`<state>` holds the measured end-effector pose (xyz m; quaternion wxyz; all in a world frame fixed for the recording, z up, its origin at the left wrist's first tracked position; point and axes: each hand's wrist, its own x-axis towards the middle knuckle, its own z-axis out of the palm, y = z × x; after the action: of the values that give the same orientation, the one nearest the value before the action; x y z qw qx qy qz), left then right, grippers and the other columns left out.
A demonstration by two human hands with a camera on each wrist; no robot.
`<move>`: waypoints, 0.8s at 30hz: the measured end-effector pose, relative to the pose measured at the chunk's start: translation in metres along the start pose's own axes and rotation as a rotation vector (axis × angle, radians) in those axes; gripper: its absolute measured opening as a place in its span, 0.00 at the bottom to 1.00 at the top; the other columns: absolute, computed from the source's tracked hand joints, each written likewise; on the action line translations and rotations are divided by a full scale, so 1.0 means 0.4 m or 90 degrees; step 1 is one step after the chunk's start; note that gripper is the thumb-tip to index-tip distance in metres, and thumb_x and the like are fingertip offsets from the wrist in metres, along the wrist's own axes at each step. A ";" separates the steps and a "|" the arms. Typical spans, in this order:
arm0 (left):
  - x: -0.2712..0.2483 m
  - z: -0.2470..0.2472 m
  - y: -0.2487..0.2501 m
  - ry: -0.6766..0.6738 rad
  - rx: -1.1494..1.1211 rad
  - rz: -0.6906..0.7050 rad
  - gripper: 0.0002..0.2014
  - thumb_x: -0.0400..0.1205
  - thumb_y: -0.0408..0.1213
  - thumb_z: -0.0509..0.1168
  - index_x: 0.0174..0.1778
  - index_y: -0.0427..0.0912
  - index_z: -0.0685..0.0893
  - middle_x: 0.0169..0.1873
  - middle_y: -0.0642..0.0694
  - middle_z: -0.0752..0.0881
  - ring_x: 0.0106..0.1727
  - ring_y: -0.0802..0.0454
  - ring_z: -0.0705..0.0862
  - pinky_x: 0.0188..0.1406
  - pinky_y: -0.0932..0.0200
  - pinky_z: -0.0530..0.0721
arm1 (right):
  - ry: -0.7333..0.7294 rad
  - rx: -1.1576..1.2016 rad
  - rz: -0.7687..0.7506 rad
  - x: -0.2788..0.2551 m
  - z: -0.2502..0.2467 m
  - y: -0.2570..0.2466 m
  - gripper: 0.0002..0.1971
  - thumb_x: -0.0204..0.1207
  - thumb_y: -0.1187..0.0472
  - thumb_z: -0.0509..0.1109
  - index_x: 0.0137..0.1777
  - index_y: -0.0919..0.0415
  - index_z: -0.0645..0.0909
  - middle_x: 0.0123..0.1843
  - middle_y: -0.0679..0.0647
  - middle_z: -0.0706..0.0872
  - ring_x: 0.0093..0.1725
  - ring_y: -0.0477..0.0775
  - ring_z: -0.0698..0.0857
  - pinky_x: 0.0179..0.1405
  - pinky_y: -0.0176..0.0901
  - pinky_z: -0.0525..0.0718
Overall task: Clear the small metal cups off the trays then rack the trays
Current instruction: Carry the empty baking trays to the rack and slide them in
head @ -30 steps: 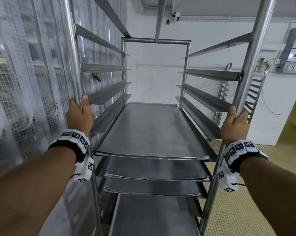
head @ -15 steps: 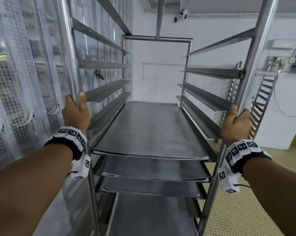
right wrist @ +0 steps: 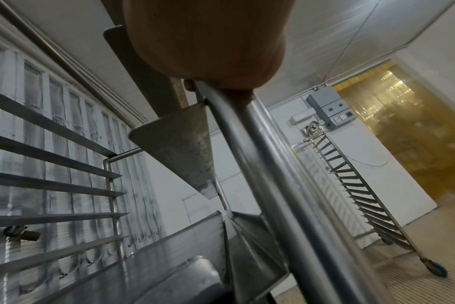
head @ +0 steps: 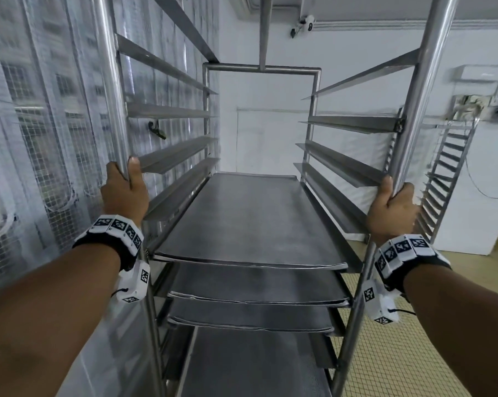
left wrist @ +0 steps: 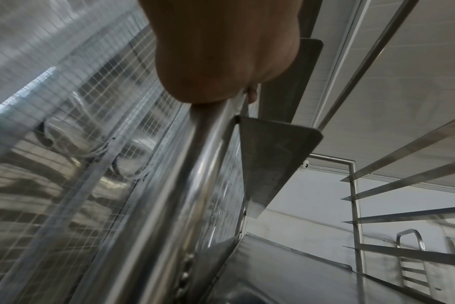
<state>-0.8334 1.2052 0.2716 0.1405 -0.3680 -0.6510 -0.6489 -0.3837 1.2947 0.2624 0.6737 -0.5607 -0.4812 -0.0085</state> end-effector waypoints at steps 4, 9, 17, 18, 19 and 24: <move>0.053 0.057 -0.036 -0.006 -0.019 0.004 0.29 0.90 0.60 0.51 0.55 0.32 0.74 0.38 0.39 0.79 0.37 0.40 0.78 0.36 0.46 0.75 | -0.007 -0.011 -0.001 0.012 0.078 0.006 0.30 0.87 0.39 0.52 0.62 0.71 0.71 0.51 0.78 0.84 0.49 0.79 0.83 0.43 0.61 0.78; 0.107 0.115 -0.066 -0.022 -0.044 0.007 0.27 0.91 0.57 0.51 0.56 0.31 0.75 0.37 0.41 0.79 0.35 0.42 0.77 0.35 0.50 0.71 | 0.002 -0.006 0.011 0.026 0.163 0.004 0.29 0.88 0.42 0.53 0.63 0.73 0.71 0.52 0.78 0.84 0.51 0.78 0.83 0.41 0.56 0.73; 0.206 0.196 -0.142 -0.027 -0.052 -0.003 0.28 0.90 0.58 0.52 0.57 0.31 0.75 0.34 0.43 0.81 0.35 0.41 0.79 0.35 0.51 0.71 | 0.005 0.009 0.006 0.016 0.258 -0.029 0.28 0.89 0.44 0.54 0.59 0.75 0.71 0.49 0.78 0.83 0.47 0.77 0.83 0.38 0.52 0.67; 0.219 0.204 -0.153 -0.023 -0.054 -0.003 0.28 0.90 0.58 0.52 0.58 0.31 0.76 0.38 0.39 0.83 0.37 0.39 0.81 0.36 0.51 0.72 | 0.005 0.013 -0.001 0.015 0.275 -0.028 0.30 0.88 0.41 0.53 0.59 0.74 0.72 0.49 0.78 0.84 0.47 0.77 0.83 0.38 0.53 0.69; 0.229 0.211 -0.162 -0.017 -0.048 -0.002 0.29 0.90 0.59 0.52 0.59 0.31 0.76 0.41 0.34 0.85 0.40 0.36 0.84 0.36 0.50 0.73 | 0.002 0.015 -0.013 0.013 0.290 -0.026 0.35 0.86 0.36 0.51 0.61 0.74 0.71 0.51 0.77 0.84 0.48 0.77 0.84 0.39 0.55 0.73; 0.267 0.231 -0.192 -0.018 -0.045 0.015 0.30 0.90 0.59 0.52 0.62 0.31 0.76 0.50 0.29 0.87 0.47 0.31 0.87 0.38 0.48 0.77 | -0.001 -0.007 -0.002 0.012 0.328 -0.027 0.31 0.87 0.39 0.52 0.62 0.72 0.72 0.50 0.76 0.85 0.47 0.75 0.84 0.40 0.54 0.74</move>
<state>-0.9308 1.3332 0.2743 0.1260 -0.3898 -0.6250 -0.6645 -0.4710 1.3936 0.2617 0.6704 -0.5634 -0.4827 -0.0119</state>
